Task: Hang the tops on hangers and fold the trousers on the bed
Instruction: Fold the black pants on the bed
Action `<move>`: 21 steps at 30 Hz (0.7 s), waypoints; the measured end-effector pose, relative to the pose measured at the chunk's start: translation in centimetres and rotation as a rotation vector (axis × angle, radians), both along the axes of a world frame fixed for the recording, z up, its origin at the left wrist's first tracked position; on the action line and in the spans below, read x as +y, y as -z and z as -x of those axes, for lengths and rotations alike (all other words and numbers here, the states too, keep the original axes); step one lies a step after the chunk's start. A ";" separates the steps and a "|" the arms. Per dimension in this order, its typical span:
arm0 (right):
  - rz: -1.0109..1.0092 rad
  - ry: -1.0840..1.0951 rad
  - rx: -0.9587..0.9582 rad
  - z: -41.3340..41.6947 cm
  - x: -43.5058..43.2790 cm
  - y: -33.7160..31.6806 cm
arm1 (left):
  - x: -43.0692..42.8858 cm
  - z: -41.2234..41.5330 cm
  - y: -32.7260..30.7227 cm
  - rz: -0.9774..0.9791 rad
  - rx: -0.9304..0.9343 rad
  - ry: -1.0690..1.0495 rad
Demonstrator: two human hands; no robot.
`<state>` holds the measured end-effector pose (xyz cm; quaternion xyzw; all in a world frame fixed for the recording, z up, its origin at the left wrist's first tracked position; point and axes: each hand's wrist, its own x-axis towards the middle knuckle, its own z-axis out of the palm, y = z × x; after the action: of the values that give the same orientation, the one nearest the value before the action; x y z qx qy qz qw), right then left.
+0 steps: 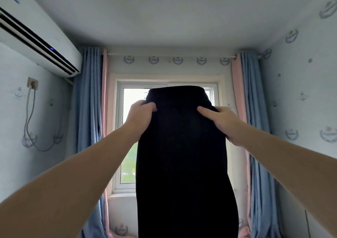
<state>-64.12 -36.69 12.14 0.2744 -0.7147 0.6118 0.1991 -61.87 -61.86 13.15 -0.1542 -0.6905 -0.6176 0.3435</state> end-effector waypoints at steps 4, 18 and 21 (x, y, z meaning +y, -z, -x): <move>0.027 -0.021 -0.031 -5.5 -0.8 2.0 | -0.5 -5.5 1.7 0.006 -0.023 -0.024; 0.003 -0.061 -0.265 -14.1 -5.3 7.9 | -5.8 -15.0 8.2 0.012 -0.263 -0.022; -0.008 -0.076 -0.288 -12.9 -7.1 9.6 | -8.0 -14.2 10.2 0.003 -0.291 -0.031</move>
<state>-51.27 -43.80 2.54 0.2117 -0.7274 0.6489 0.0700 -47.67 -69.86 2.98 -0.0528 -0.7363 -0.6270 0.2489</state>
